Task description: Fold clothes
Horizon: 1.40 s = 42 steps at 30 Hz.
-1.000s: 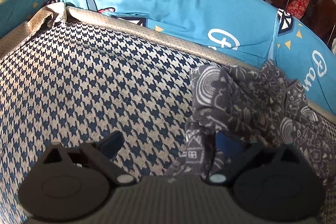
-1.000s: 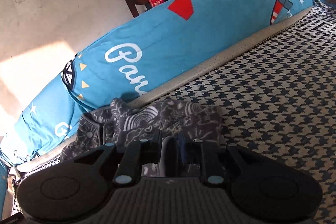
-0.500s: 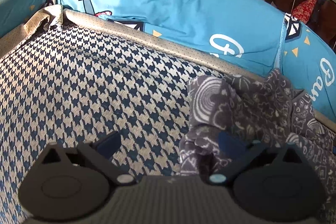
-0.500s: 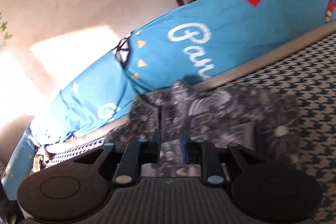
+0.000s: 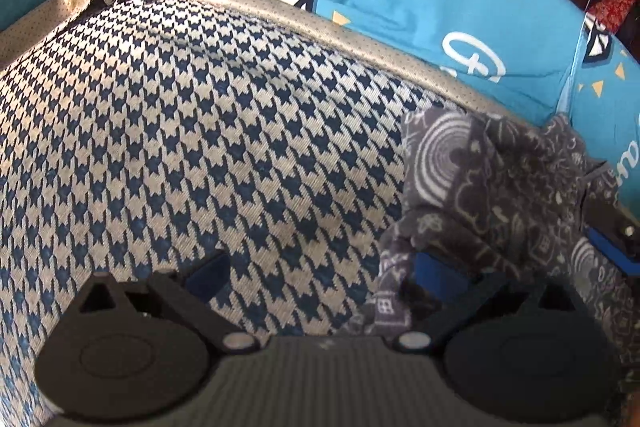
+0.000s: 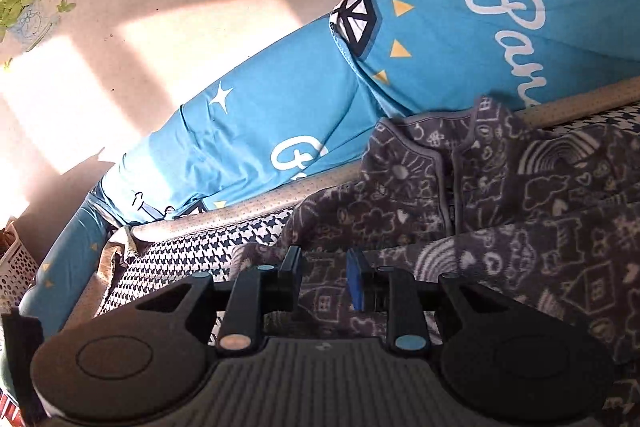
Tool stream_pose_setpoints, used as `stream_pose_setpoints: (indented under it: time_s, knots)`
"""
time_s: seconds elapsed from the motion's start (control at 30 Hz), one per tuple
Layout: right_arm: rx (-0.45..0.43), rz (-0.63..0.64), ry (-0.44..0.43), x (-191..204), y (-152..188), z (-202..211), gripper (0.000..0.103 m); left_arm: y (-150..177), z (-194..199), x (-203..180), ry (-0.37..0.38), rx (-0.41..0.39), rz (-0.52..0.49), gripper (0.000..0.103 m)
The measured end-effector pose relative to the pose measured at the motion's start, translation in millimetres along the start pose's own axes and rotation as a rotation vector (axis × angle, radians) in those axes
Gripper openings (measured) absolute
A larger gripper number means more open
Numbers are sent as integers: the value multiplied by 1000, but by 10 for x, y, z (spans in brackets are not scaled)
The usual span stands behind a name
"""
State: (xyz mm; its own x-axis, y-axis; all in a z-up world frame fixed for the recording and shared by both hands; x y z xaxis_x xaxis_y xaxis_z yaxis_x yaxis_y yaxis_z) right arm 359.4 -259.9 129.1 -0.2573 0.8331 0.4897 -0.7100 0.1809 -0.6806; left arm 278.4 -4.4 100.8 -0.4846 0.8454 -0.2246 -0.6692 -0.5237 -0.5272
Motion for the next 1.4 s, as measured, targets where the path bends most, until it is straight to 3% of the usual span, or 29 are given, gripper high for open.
stream_pose_setpoints:
  time_s: [0.17, 0.3, 0.43, 0.57, 0.83, 0.9, 1.13, 1.2, 1.4]
  knots:
    - [33, -12, 7, 8, 64, -152, 27, -133, 69, -8, 64, -56, 42, 103]
    - [79, 29, 42, 32, 163, -246, 27, -99, -55, -84, 114, -24, 47, 103]
    - [106, 57, 65, 27, 228, -302, 27, -2, -217, -125, 26, 21, -9, 103]
    - [103, 73, 62, 29, 203, -287, 27, 58, -280, -29, -13, 58, 23, 103]
    - [75, 122, -5, 218, 87, -332, 28, 117, -278, 17, -55, 66, 19, 103]
    - [60, 168, -24, 345, 55, -378, 34, 126, -282, 11, -63, 63, 12, 103]
    - [45, 303, -76, 655, 33, -657, 40, 120, -307, 6, -67, 61, 6, 103]
    - [42, 320, -87, 677, 26, -733, 48, 117, -311, 7, -68, 60, 3, 103]
    - [55, 372, -127, 711, 62, -929, 50, 115, -312, 21, -63, 57, -4, 103]
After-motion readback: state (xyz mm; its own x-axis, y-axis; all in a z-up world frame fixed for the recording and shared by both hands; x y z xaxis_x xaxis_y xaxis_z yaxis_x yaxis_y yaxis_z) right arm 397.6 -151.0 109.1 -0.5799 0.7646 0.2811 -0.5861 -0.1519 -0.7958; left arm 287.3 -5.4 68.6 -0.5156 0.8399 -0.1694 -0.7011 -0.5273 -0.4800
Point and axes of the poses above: each gripper's, at about its wrist camera, not at the fingertips, and z roughly against the way its jaws point, x to its left, y to its underside, the point moved 4 cm from there along -z, roughly the way its jaws point
